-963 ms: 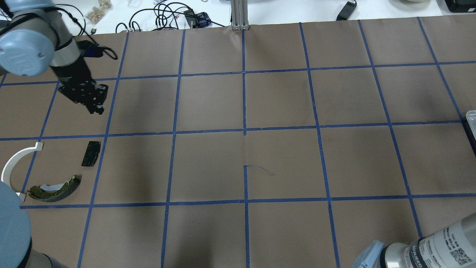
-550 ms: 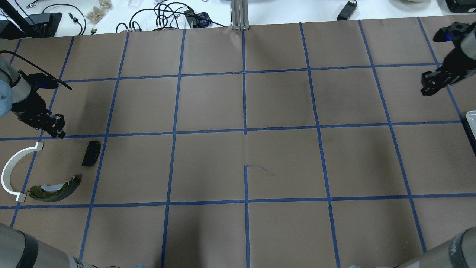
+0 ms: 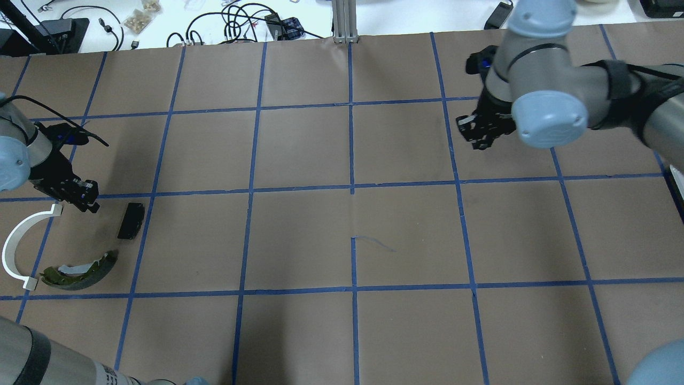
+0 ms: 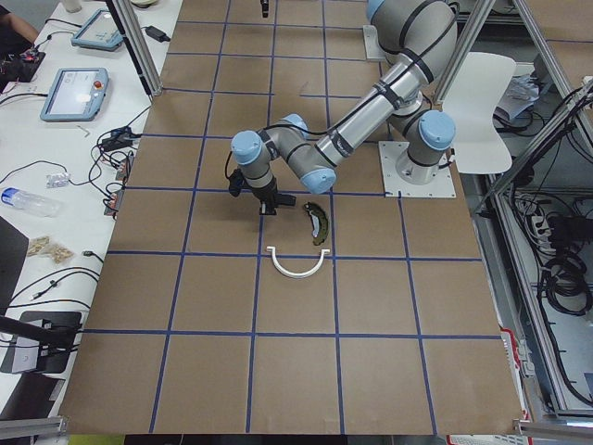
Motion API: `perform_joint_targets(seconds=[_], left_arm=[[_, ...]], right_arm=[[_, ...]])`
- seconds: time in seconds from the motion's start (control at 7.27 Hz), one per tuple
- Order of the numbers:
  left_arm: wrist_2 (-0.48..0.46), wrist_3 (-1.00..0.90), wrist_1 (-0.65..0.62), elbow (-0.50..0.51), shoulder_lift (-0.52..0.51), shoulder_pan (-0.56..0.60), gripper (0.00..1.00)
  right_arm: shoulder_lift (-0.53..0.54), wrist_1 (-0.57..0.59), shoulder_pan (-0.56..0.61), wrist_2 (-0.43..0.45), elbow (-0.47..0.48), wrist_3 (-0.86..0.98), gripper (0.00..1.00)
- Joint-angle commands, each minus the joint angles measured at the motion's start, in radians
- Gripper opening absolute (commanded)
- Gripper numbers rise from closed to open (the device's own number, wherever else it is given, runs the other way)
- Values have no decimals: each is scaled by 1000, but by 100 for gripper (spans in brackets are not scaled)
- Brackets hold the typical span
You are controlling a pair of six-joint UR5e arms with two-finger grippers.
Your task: Place bearing gear from tray to pile
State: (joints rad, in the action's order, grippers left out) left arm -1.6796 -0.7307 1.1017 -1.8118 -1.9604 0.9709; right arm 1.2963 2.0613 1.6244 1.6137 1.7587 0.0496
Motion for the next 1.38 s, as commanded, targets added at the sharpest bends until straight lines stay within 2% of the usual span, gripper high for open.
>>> perform_joint_targets(seconds=[0.0,0.14,0.28,0.41,0.55,0.69,0.83,0.96,1.24], left_arm=[[1,-6,-6,-26,-3,-23,0],[1,-7,-6,-26,-2,-24,13],[0,-9,-6,-26,-3,-24,39],[0,-7,-6,-24,-5,-24,99],[-2,-9,-6,-18,1,-24,100],[0,-15,-6,-9,4,-17,100],[8,-13,-6,15,14,11,100],[6,-1,6,60,15,66,100],[3,122,61,124,34,191,100]], right_arm=[[-27,34,268,-1,-1,-315,6],[-63,121,352,-1,-1,-424,10],[-104,153,424,0,-7,-518,10],[-141,198,471,0,-2,-604,18],[-158,259,504,-11,-10,-647,23],[-170,278,514,-20,-2,-652,24],[-182,280,514,-20,-4,-649,37],[-181,292,503,-20,-4,-634,99],[-148,287,409,-15,-15,-539,100]])
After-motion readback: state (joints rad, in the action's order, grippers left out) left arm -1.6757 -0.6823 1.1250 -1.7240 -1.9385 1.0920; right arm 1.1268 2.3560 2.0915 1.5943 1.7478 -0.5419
